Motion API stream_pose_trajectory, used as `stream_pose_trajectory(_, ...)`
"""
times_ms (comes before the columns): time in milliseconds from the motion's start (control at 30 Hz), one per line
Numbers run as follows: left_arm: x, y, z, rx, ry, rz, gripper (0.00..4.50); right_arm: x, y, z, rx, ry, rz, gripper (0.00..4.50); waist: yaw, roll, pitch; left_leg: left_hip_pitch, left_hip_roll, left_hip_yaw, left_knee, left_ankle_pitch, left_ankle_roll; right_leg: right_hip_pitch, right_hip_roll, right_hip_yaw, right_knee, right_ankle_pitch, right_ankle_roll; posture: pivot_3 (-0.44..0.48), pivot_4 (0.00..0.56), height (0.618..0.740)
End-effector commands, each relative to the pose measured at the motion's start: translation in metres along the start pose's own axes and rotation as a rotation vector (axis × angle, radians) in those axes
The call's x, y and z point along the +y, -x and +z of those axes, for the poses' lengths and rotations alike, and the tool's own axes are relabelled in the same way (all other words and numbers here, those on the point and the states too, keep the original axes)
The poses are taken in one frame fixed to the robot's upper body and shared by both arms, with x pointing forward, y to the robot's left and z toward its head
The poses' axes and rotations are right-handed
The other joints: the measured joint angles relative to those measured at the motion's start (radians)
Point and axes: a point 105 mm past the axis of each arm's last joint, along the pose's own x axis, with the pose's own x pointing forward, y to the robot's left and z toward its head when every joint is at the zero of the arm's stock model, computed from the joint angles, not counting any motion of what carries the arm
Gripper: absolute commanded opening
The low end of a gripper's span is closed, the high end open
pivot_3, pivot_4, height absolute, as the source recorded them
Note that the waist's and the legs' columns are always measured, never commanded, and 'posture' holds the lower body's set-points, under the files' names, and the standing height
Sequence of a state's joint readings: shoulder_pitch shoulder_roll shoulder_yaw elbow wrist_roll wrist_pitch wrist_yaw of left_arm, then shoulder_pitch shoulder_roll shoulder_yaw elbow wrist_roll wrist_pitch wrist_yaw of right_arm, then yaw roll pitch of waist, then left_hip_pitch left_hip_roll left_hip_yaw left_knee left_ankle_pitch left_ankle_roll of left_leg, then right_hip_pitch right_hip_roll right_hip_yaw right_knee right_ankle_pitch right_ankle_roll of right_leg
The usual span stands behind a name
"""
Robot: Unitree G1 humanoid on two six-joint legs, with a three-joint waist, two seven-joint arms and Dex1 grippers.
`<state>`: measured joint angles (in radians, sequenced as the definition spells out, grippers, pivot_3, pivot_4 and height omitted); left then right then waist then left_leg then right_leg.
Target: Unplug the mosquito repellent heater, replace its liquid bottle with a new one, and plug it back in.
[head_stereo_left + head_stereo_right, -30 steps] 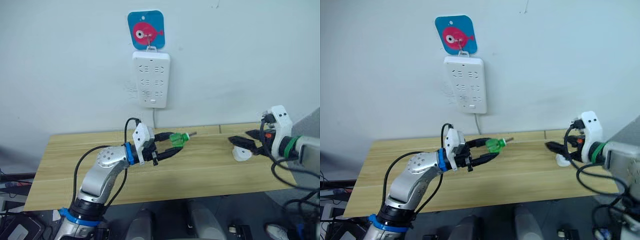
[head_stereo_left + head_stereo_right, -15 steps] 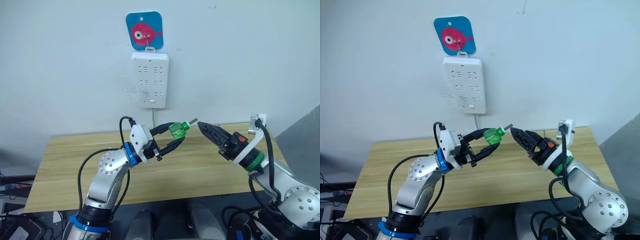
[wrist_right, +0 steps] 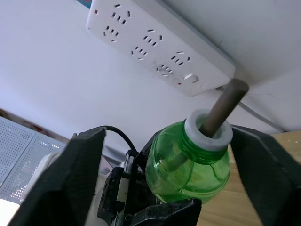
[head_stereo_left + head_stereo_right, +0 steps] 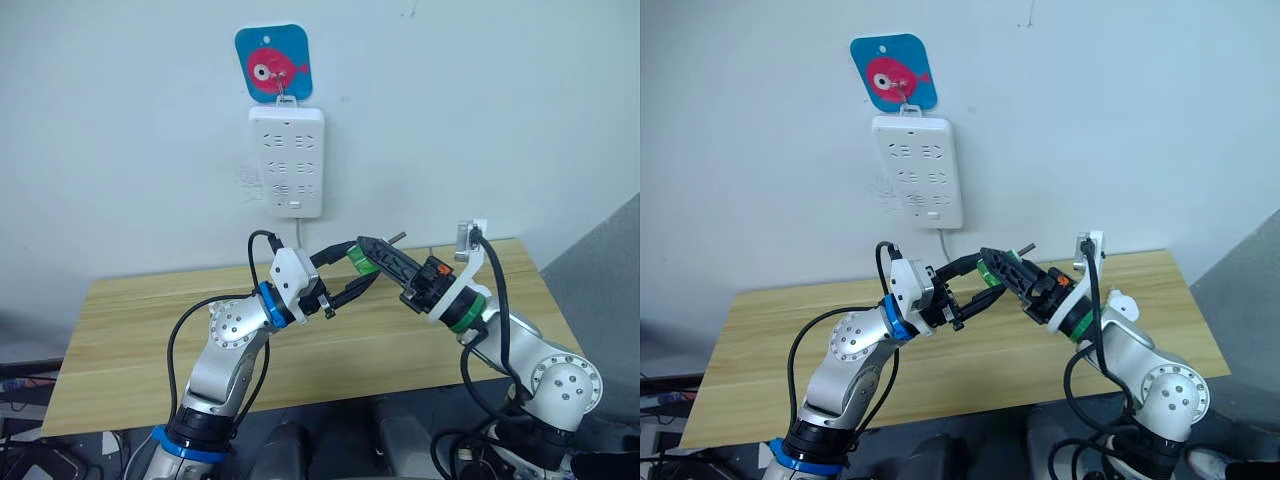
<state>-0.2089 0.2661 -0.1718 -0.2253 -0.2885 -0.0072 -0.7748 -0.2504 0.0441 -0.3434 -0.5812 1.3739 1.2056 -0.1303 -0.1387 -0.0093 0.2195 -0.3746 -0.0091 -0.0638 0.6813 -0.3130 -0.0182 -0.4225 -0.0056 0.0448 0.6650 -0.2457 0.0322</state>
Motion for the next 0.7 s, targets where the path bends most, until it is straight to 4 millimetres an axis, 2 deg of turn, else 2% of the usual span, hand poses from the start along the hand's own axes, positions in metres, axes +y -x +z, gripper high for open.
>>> stream_pose_trajectory(33, -0.004, -0.004, 0.010, -0.038, -0.029, -0.018, 2.28, 0.014, -0.001, 0.004, -0.024, -0.016, 0.067, 2.76, 0.000, 0.000, 0.000, 0.000, 0.000, 0.000, 0.000, 0.000, 0.000, 0.000, 0.000, 0.000, 0.000, 0.000, 0.000, -0.187, 0.176, 0.730)
stream_pose_trajectory(200, -0.007, -0.001, 0.008, -0.031, -0.025, -0.029, 2.28, 0.015, 0.001, 0.004, -0.019, -0.041, 0.078, 0.93, 0.000, 0.000, 0.000, 0.000, 0.000, 0.000, 0.000, 0.000, 0.000, 0.000, 0.001, 0.000, 0.000, 0.000, 0.000, -0.187, 0.176, 0.730)
stream_pose_trajectory(233, -0.007, 0.000, 0.007, -0.030, -0.026, -0.030, 2.28, 0.016, 0.001, 0.003, -0.016, -0.045, 0.081, 0.82, 0.000, 0.000, 0.000, 0.000, 0.000, 0.000, 0.000, 0.000, 0.000, 0.000, 0.001, 0.000, 0.000, 0.000, 0.000, -0.187, 0.176, 0.730)
stream_pose_trajectory(400, -0.012, 0.002, 0.009, -0.045, -0.017, -0.062, 2.28, 0.017, 0.002, 0.002, -0.004, -0.061, 0.085, 0.82, 0.000, 0.000, 0.000, 0.000, 0.000, 0.001, 0.000, 0.000, 0.000, 0.000, 0.001, 0.001, 0.000, 0.000, 0.000, -0.187, 0.176, 0.730)
stream_pose_trajectory(533, -0.012, 0.007, 0.005, -0.009, -0.025, -0.080, 3.62, 0.015, 0.004, 0.001, 0.006, -0.065, 0.077, 0.82, 0.000, 0.000, 0.000, 0.000, 0.001, 0.000, 0.000, 0.000, 0.000, 0.000, 0.001, 0.001, 0.000, 0.000, 0.000, -0.187, 0.176, 0.730)
stream_pose_trajectory(600, -0.009, 0.014, -0.002, 0.042, -0.031, -0.077, 4.26, 0.007, 0.006, 0.000, 0.012, -0.047, 0.036, 0.82, 0.000, 0.000, 0.000, 0.000, 0.001, 0.000, 0.000, 0.000, 0.000, 0.000, 0.001, 0.000, 0.000, 0.000, 0.000, -0.175, 0.179, 0.730)
stream_pose_trajectory(633, -0.007, 0.022, -0.009, 0.097, -0.025, -0.077, 4.50, -0.002, 0.008, 0.003, 0.009, -0.009, -0.012, 0.82, 0.000, 0.000, 0.000, 0.000, 0.001, 0.000, 0.000, 0.000, 0.000, 0.000, 0.001, 0.000, 0.000, 0.000, 0.000, -0.172, 0.181, 0.730)
stream_pose_trajectory(700, -0.002, 0.035, -0.017, 0.170, -0.026, -0.070, 4.50, -0.017, 0.012, 0.008, 0.012, 0.083, -0.097, 0.82, 0.000, 0.000, -0.001, 0.000, 0.001, 0.001, 0.000, 0.000, 0.000, 0.000, 0.001, 0.001, 0.000, 0.000, 0.000, -0.168, 0.183, 0.730)
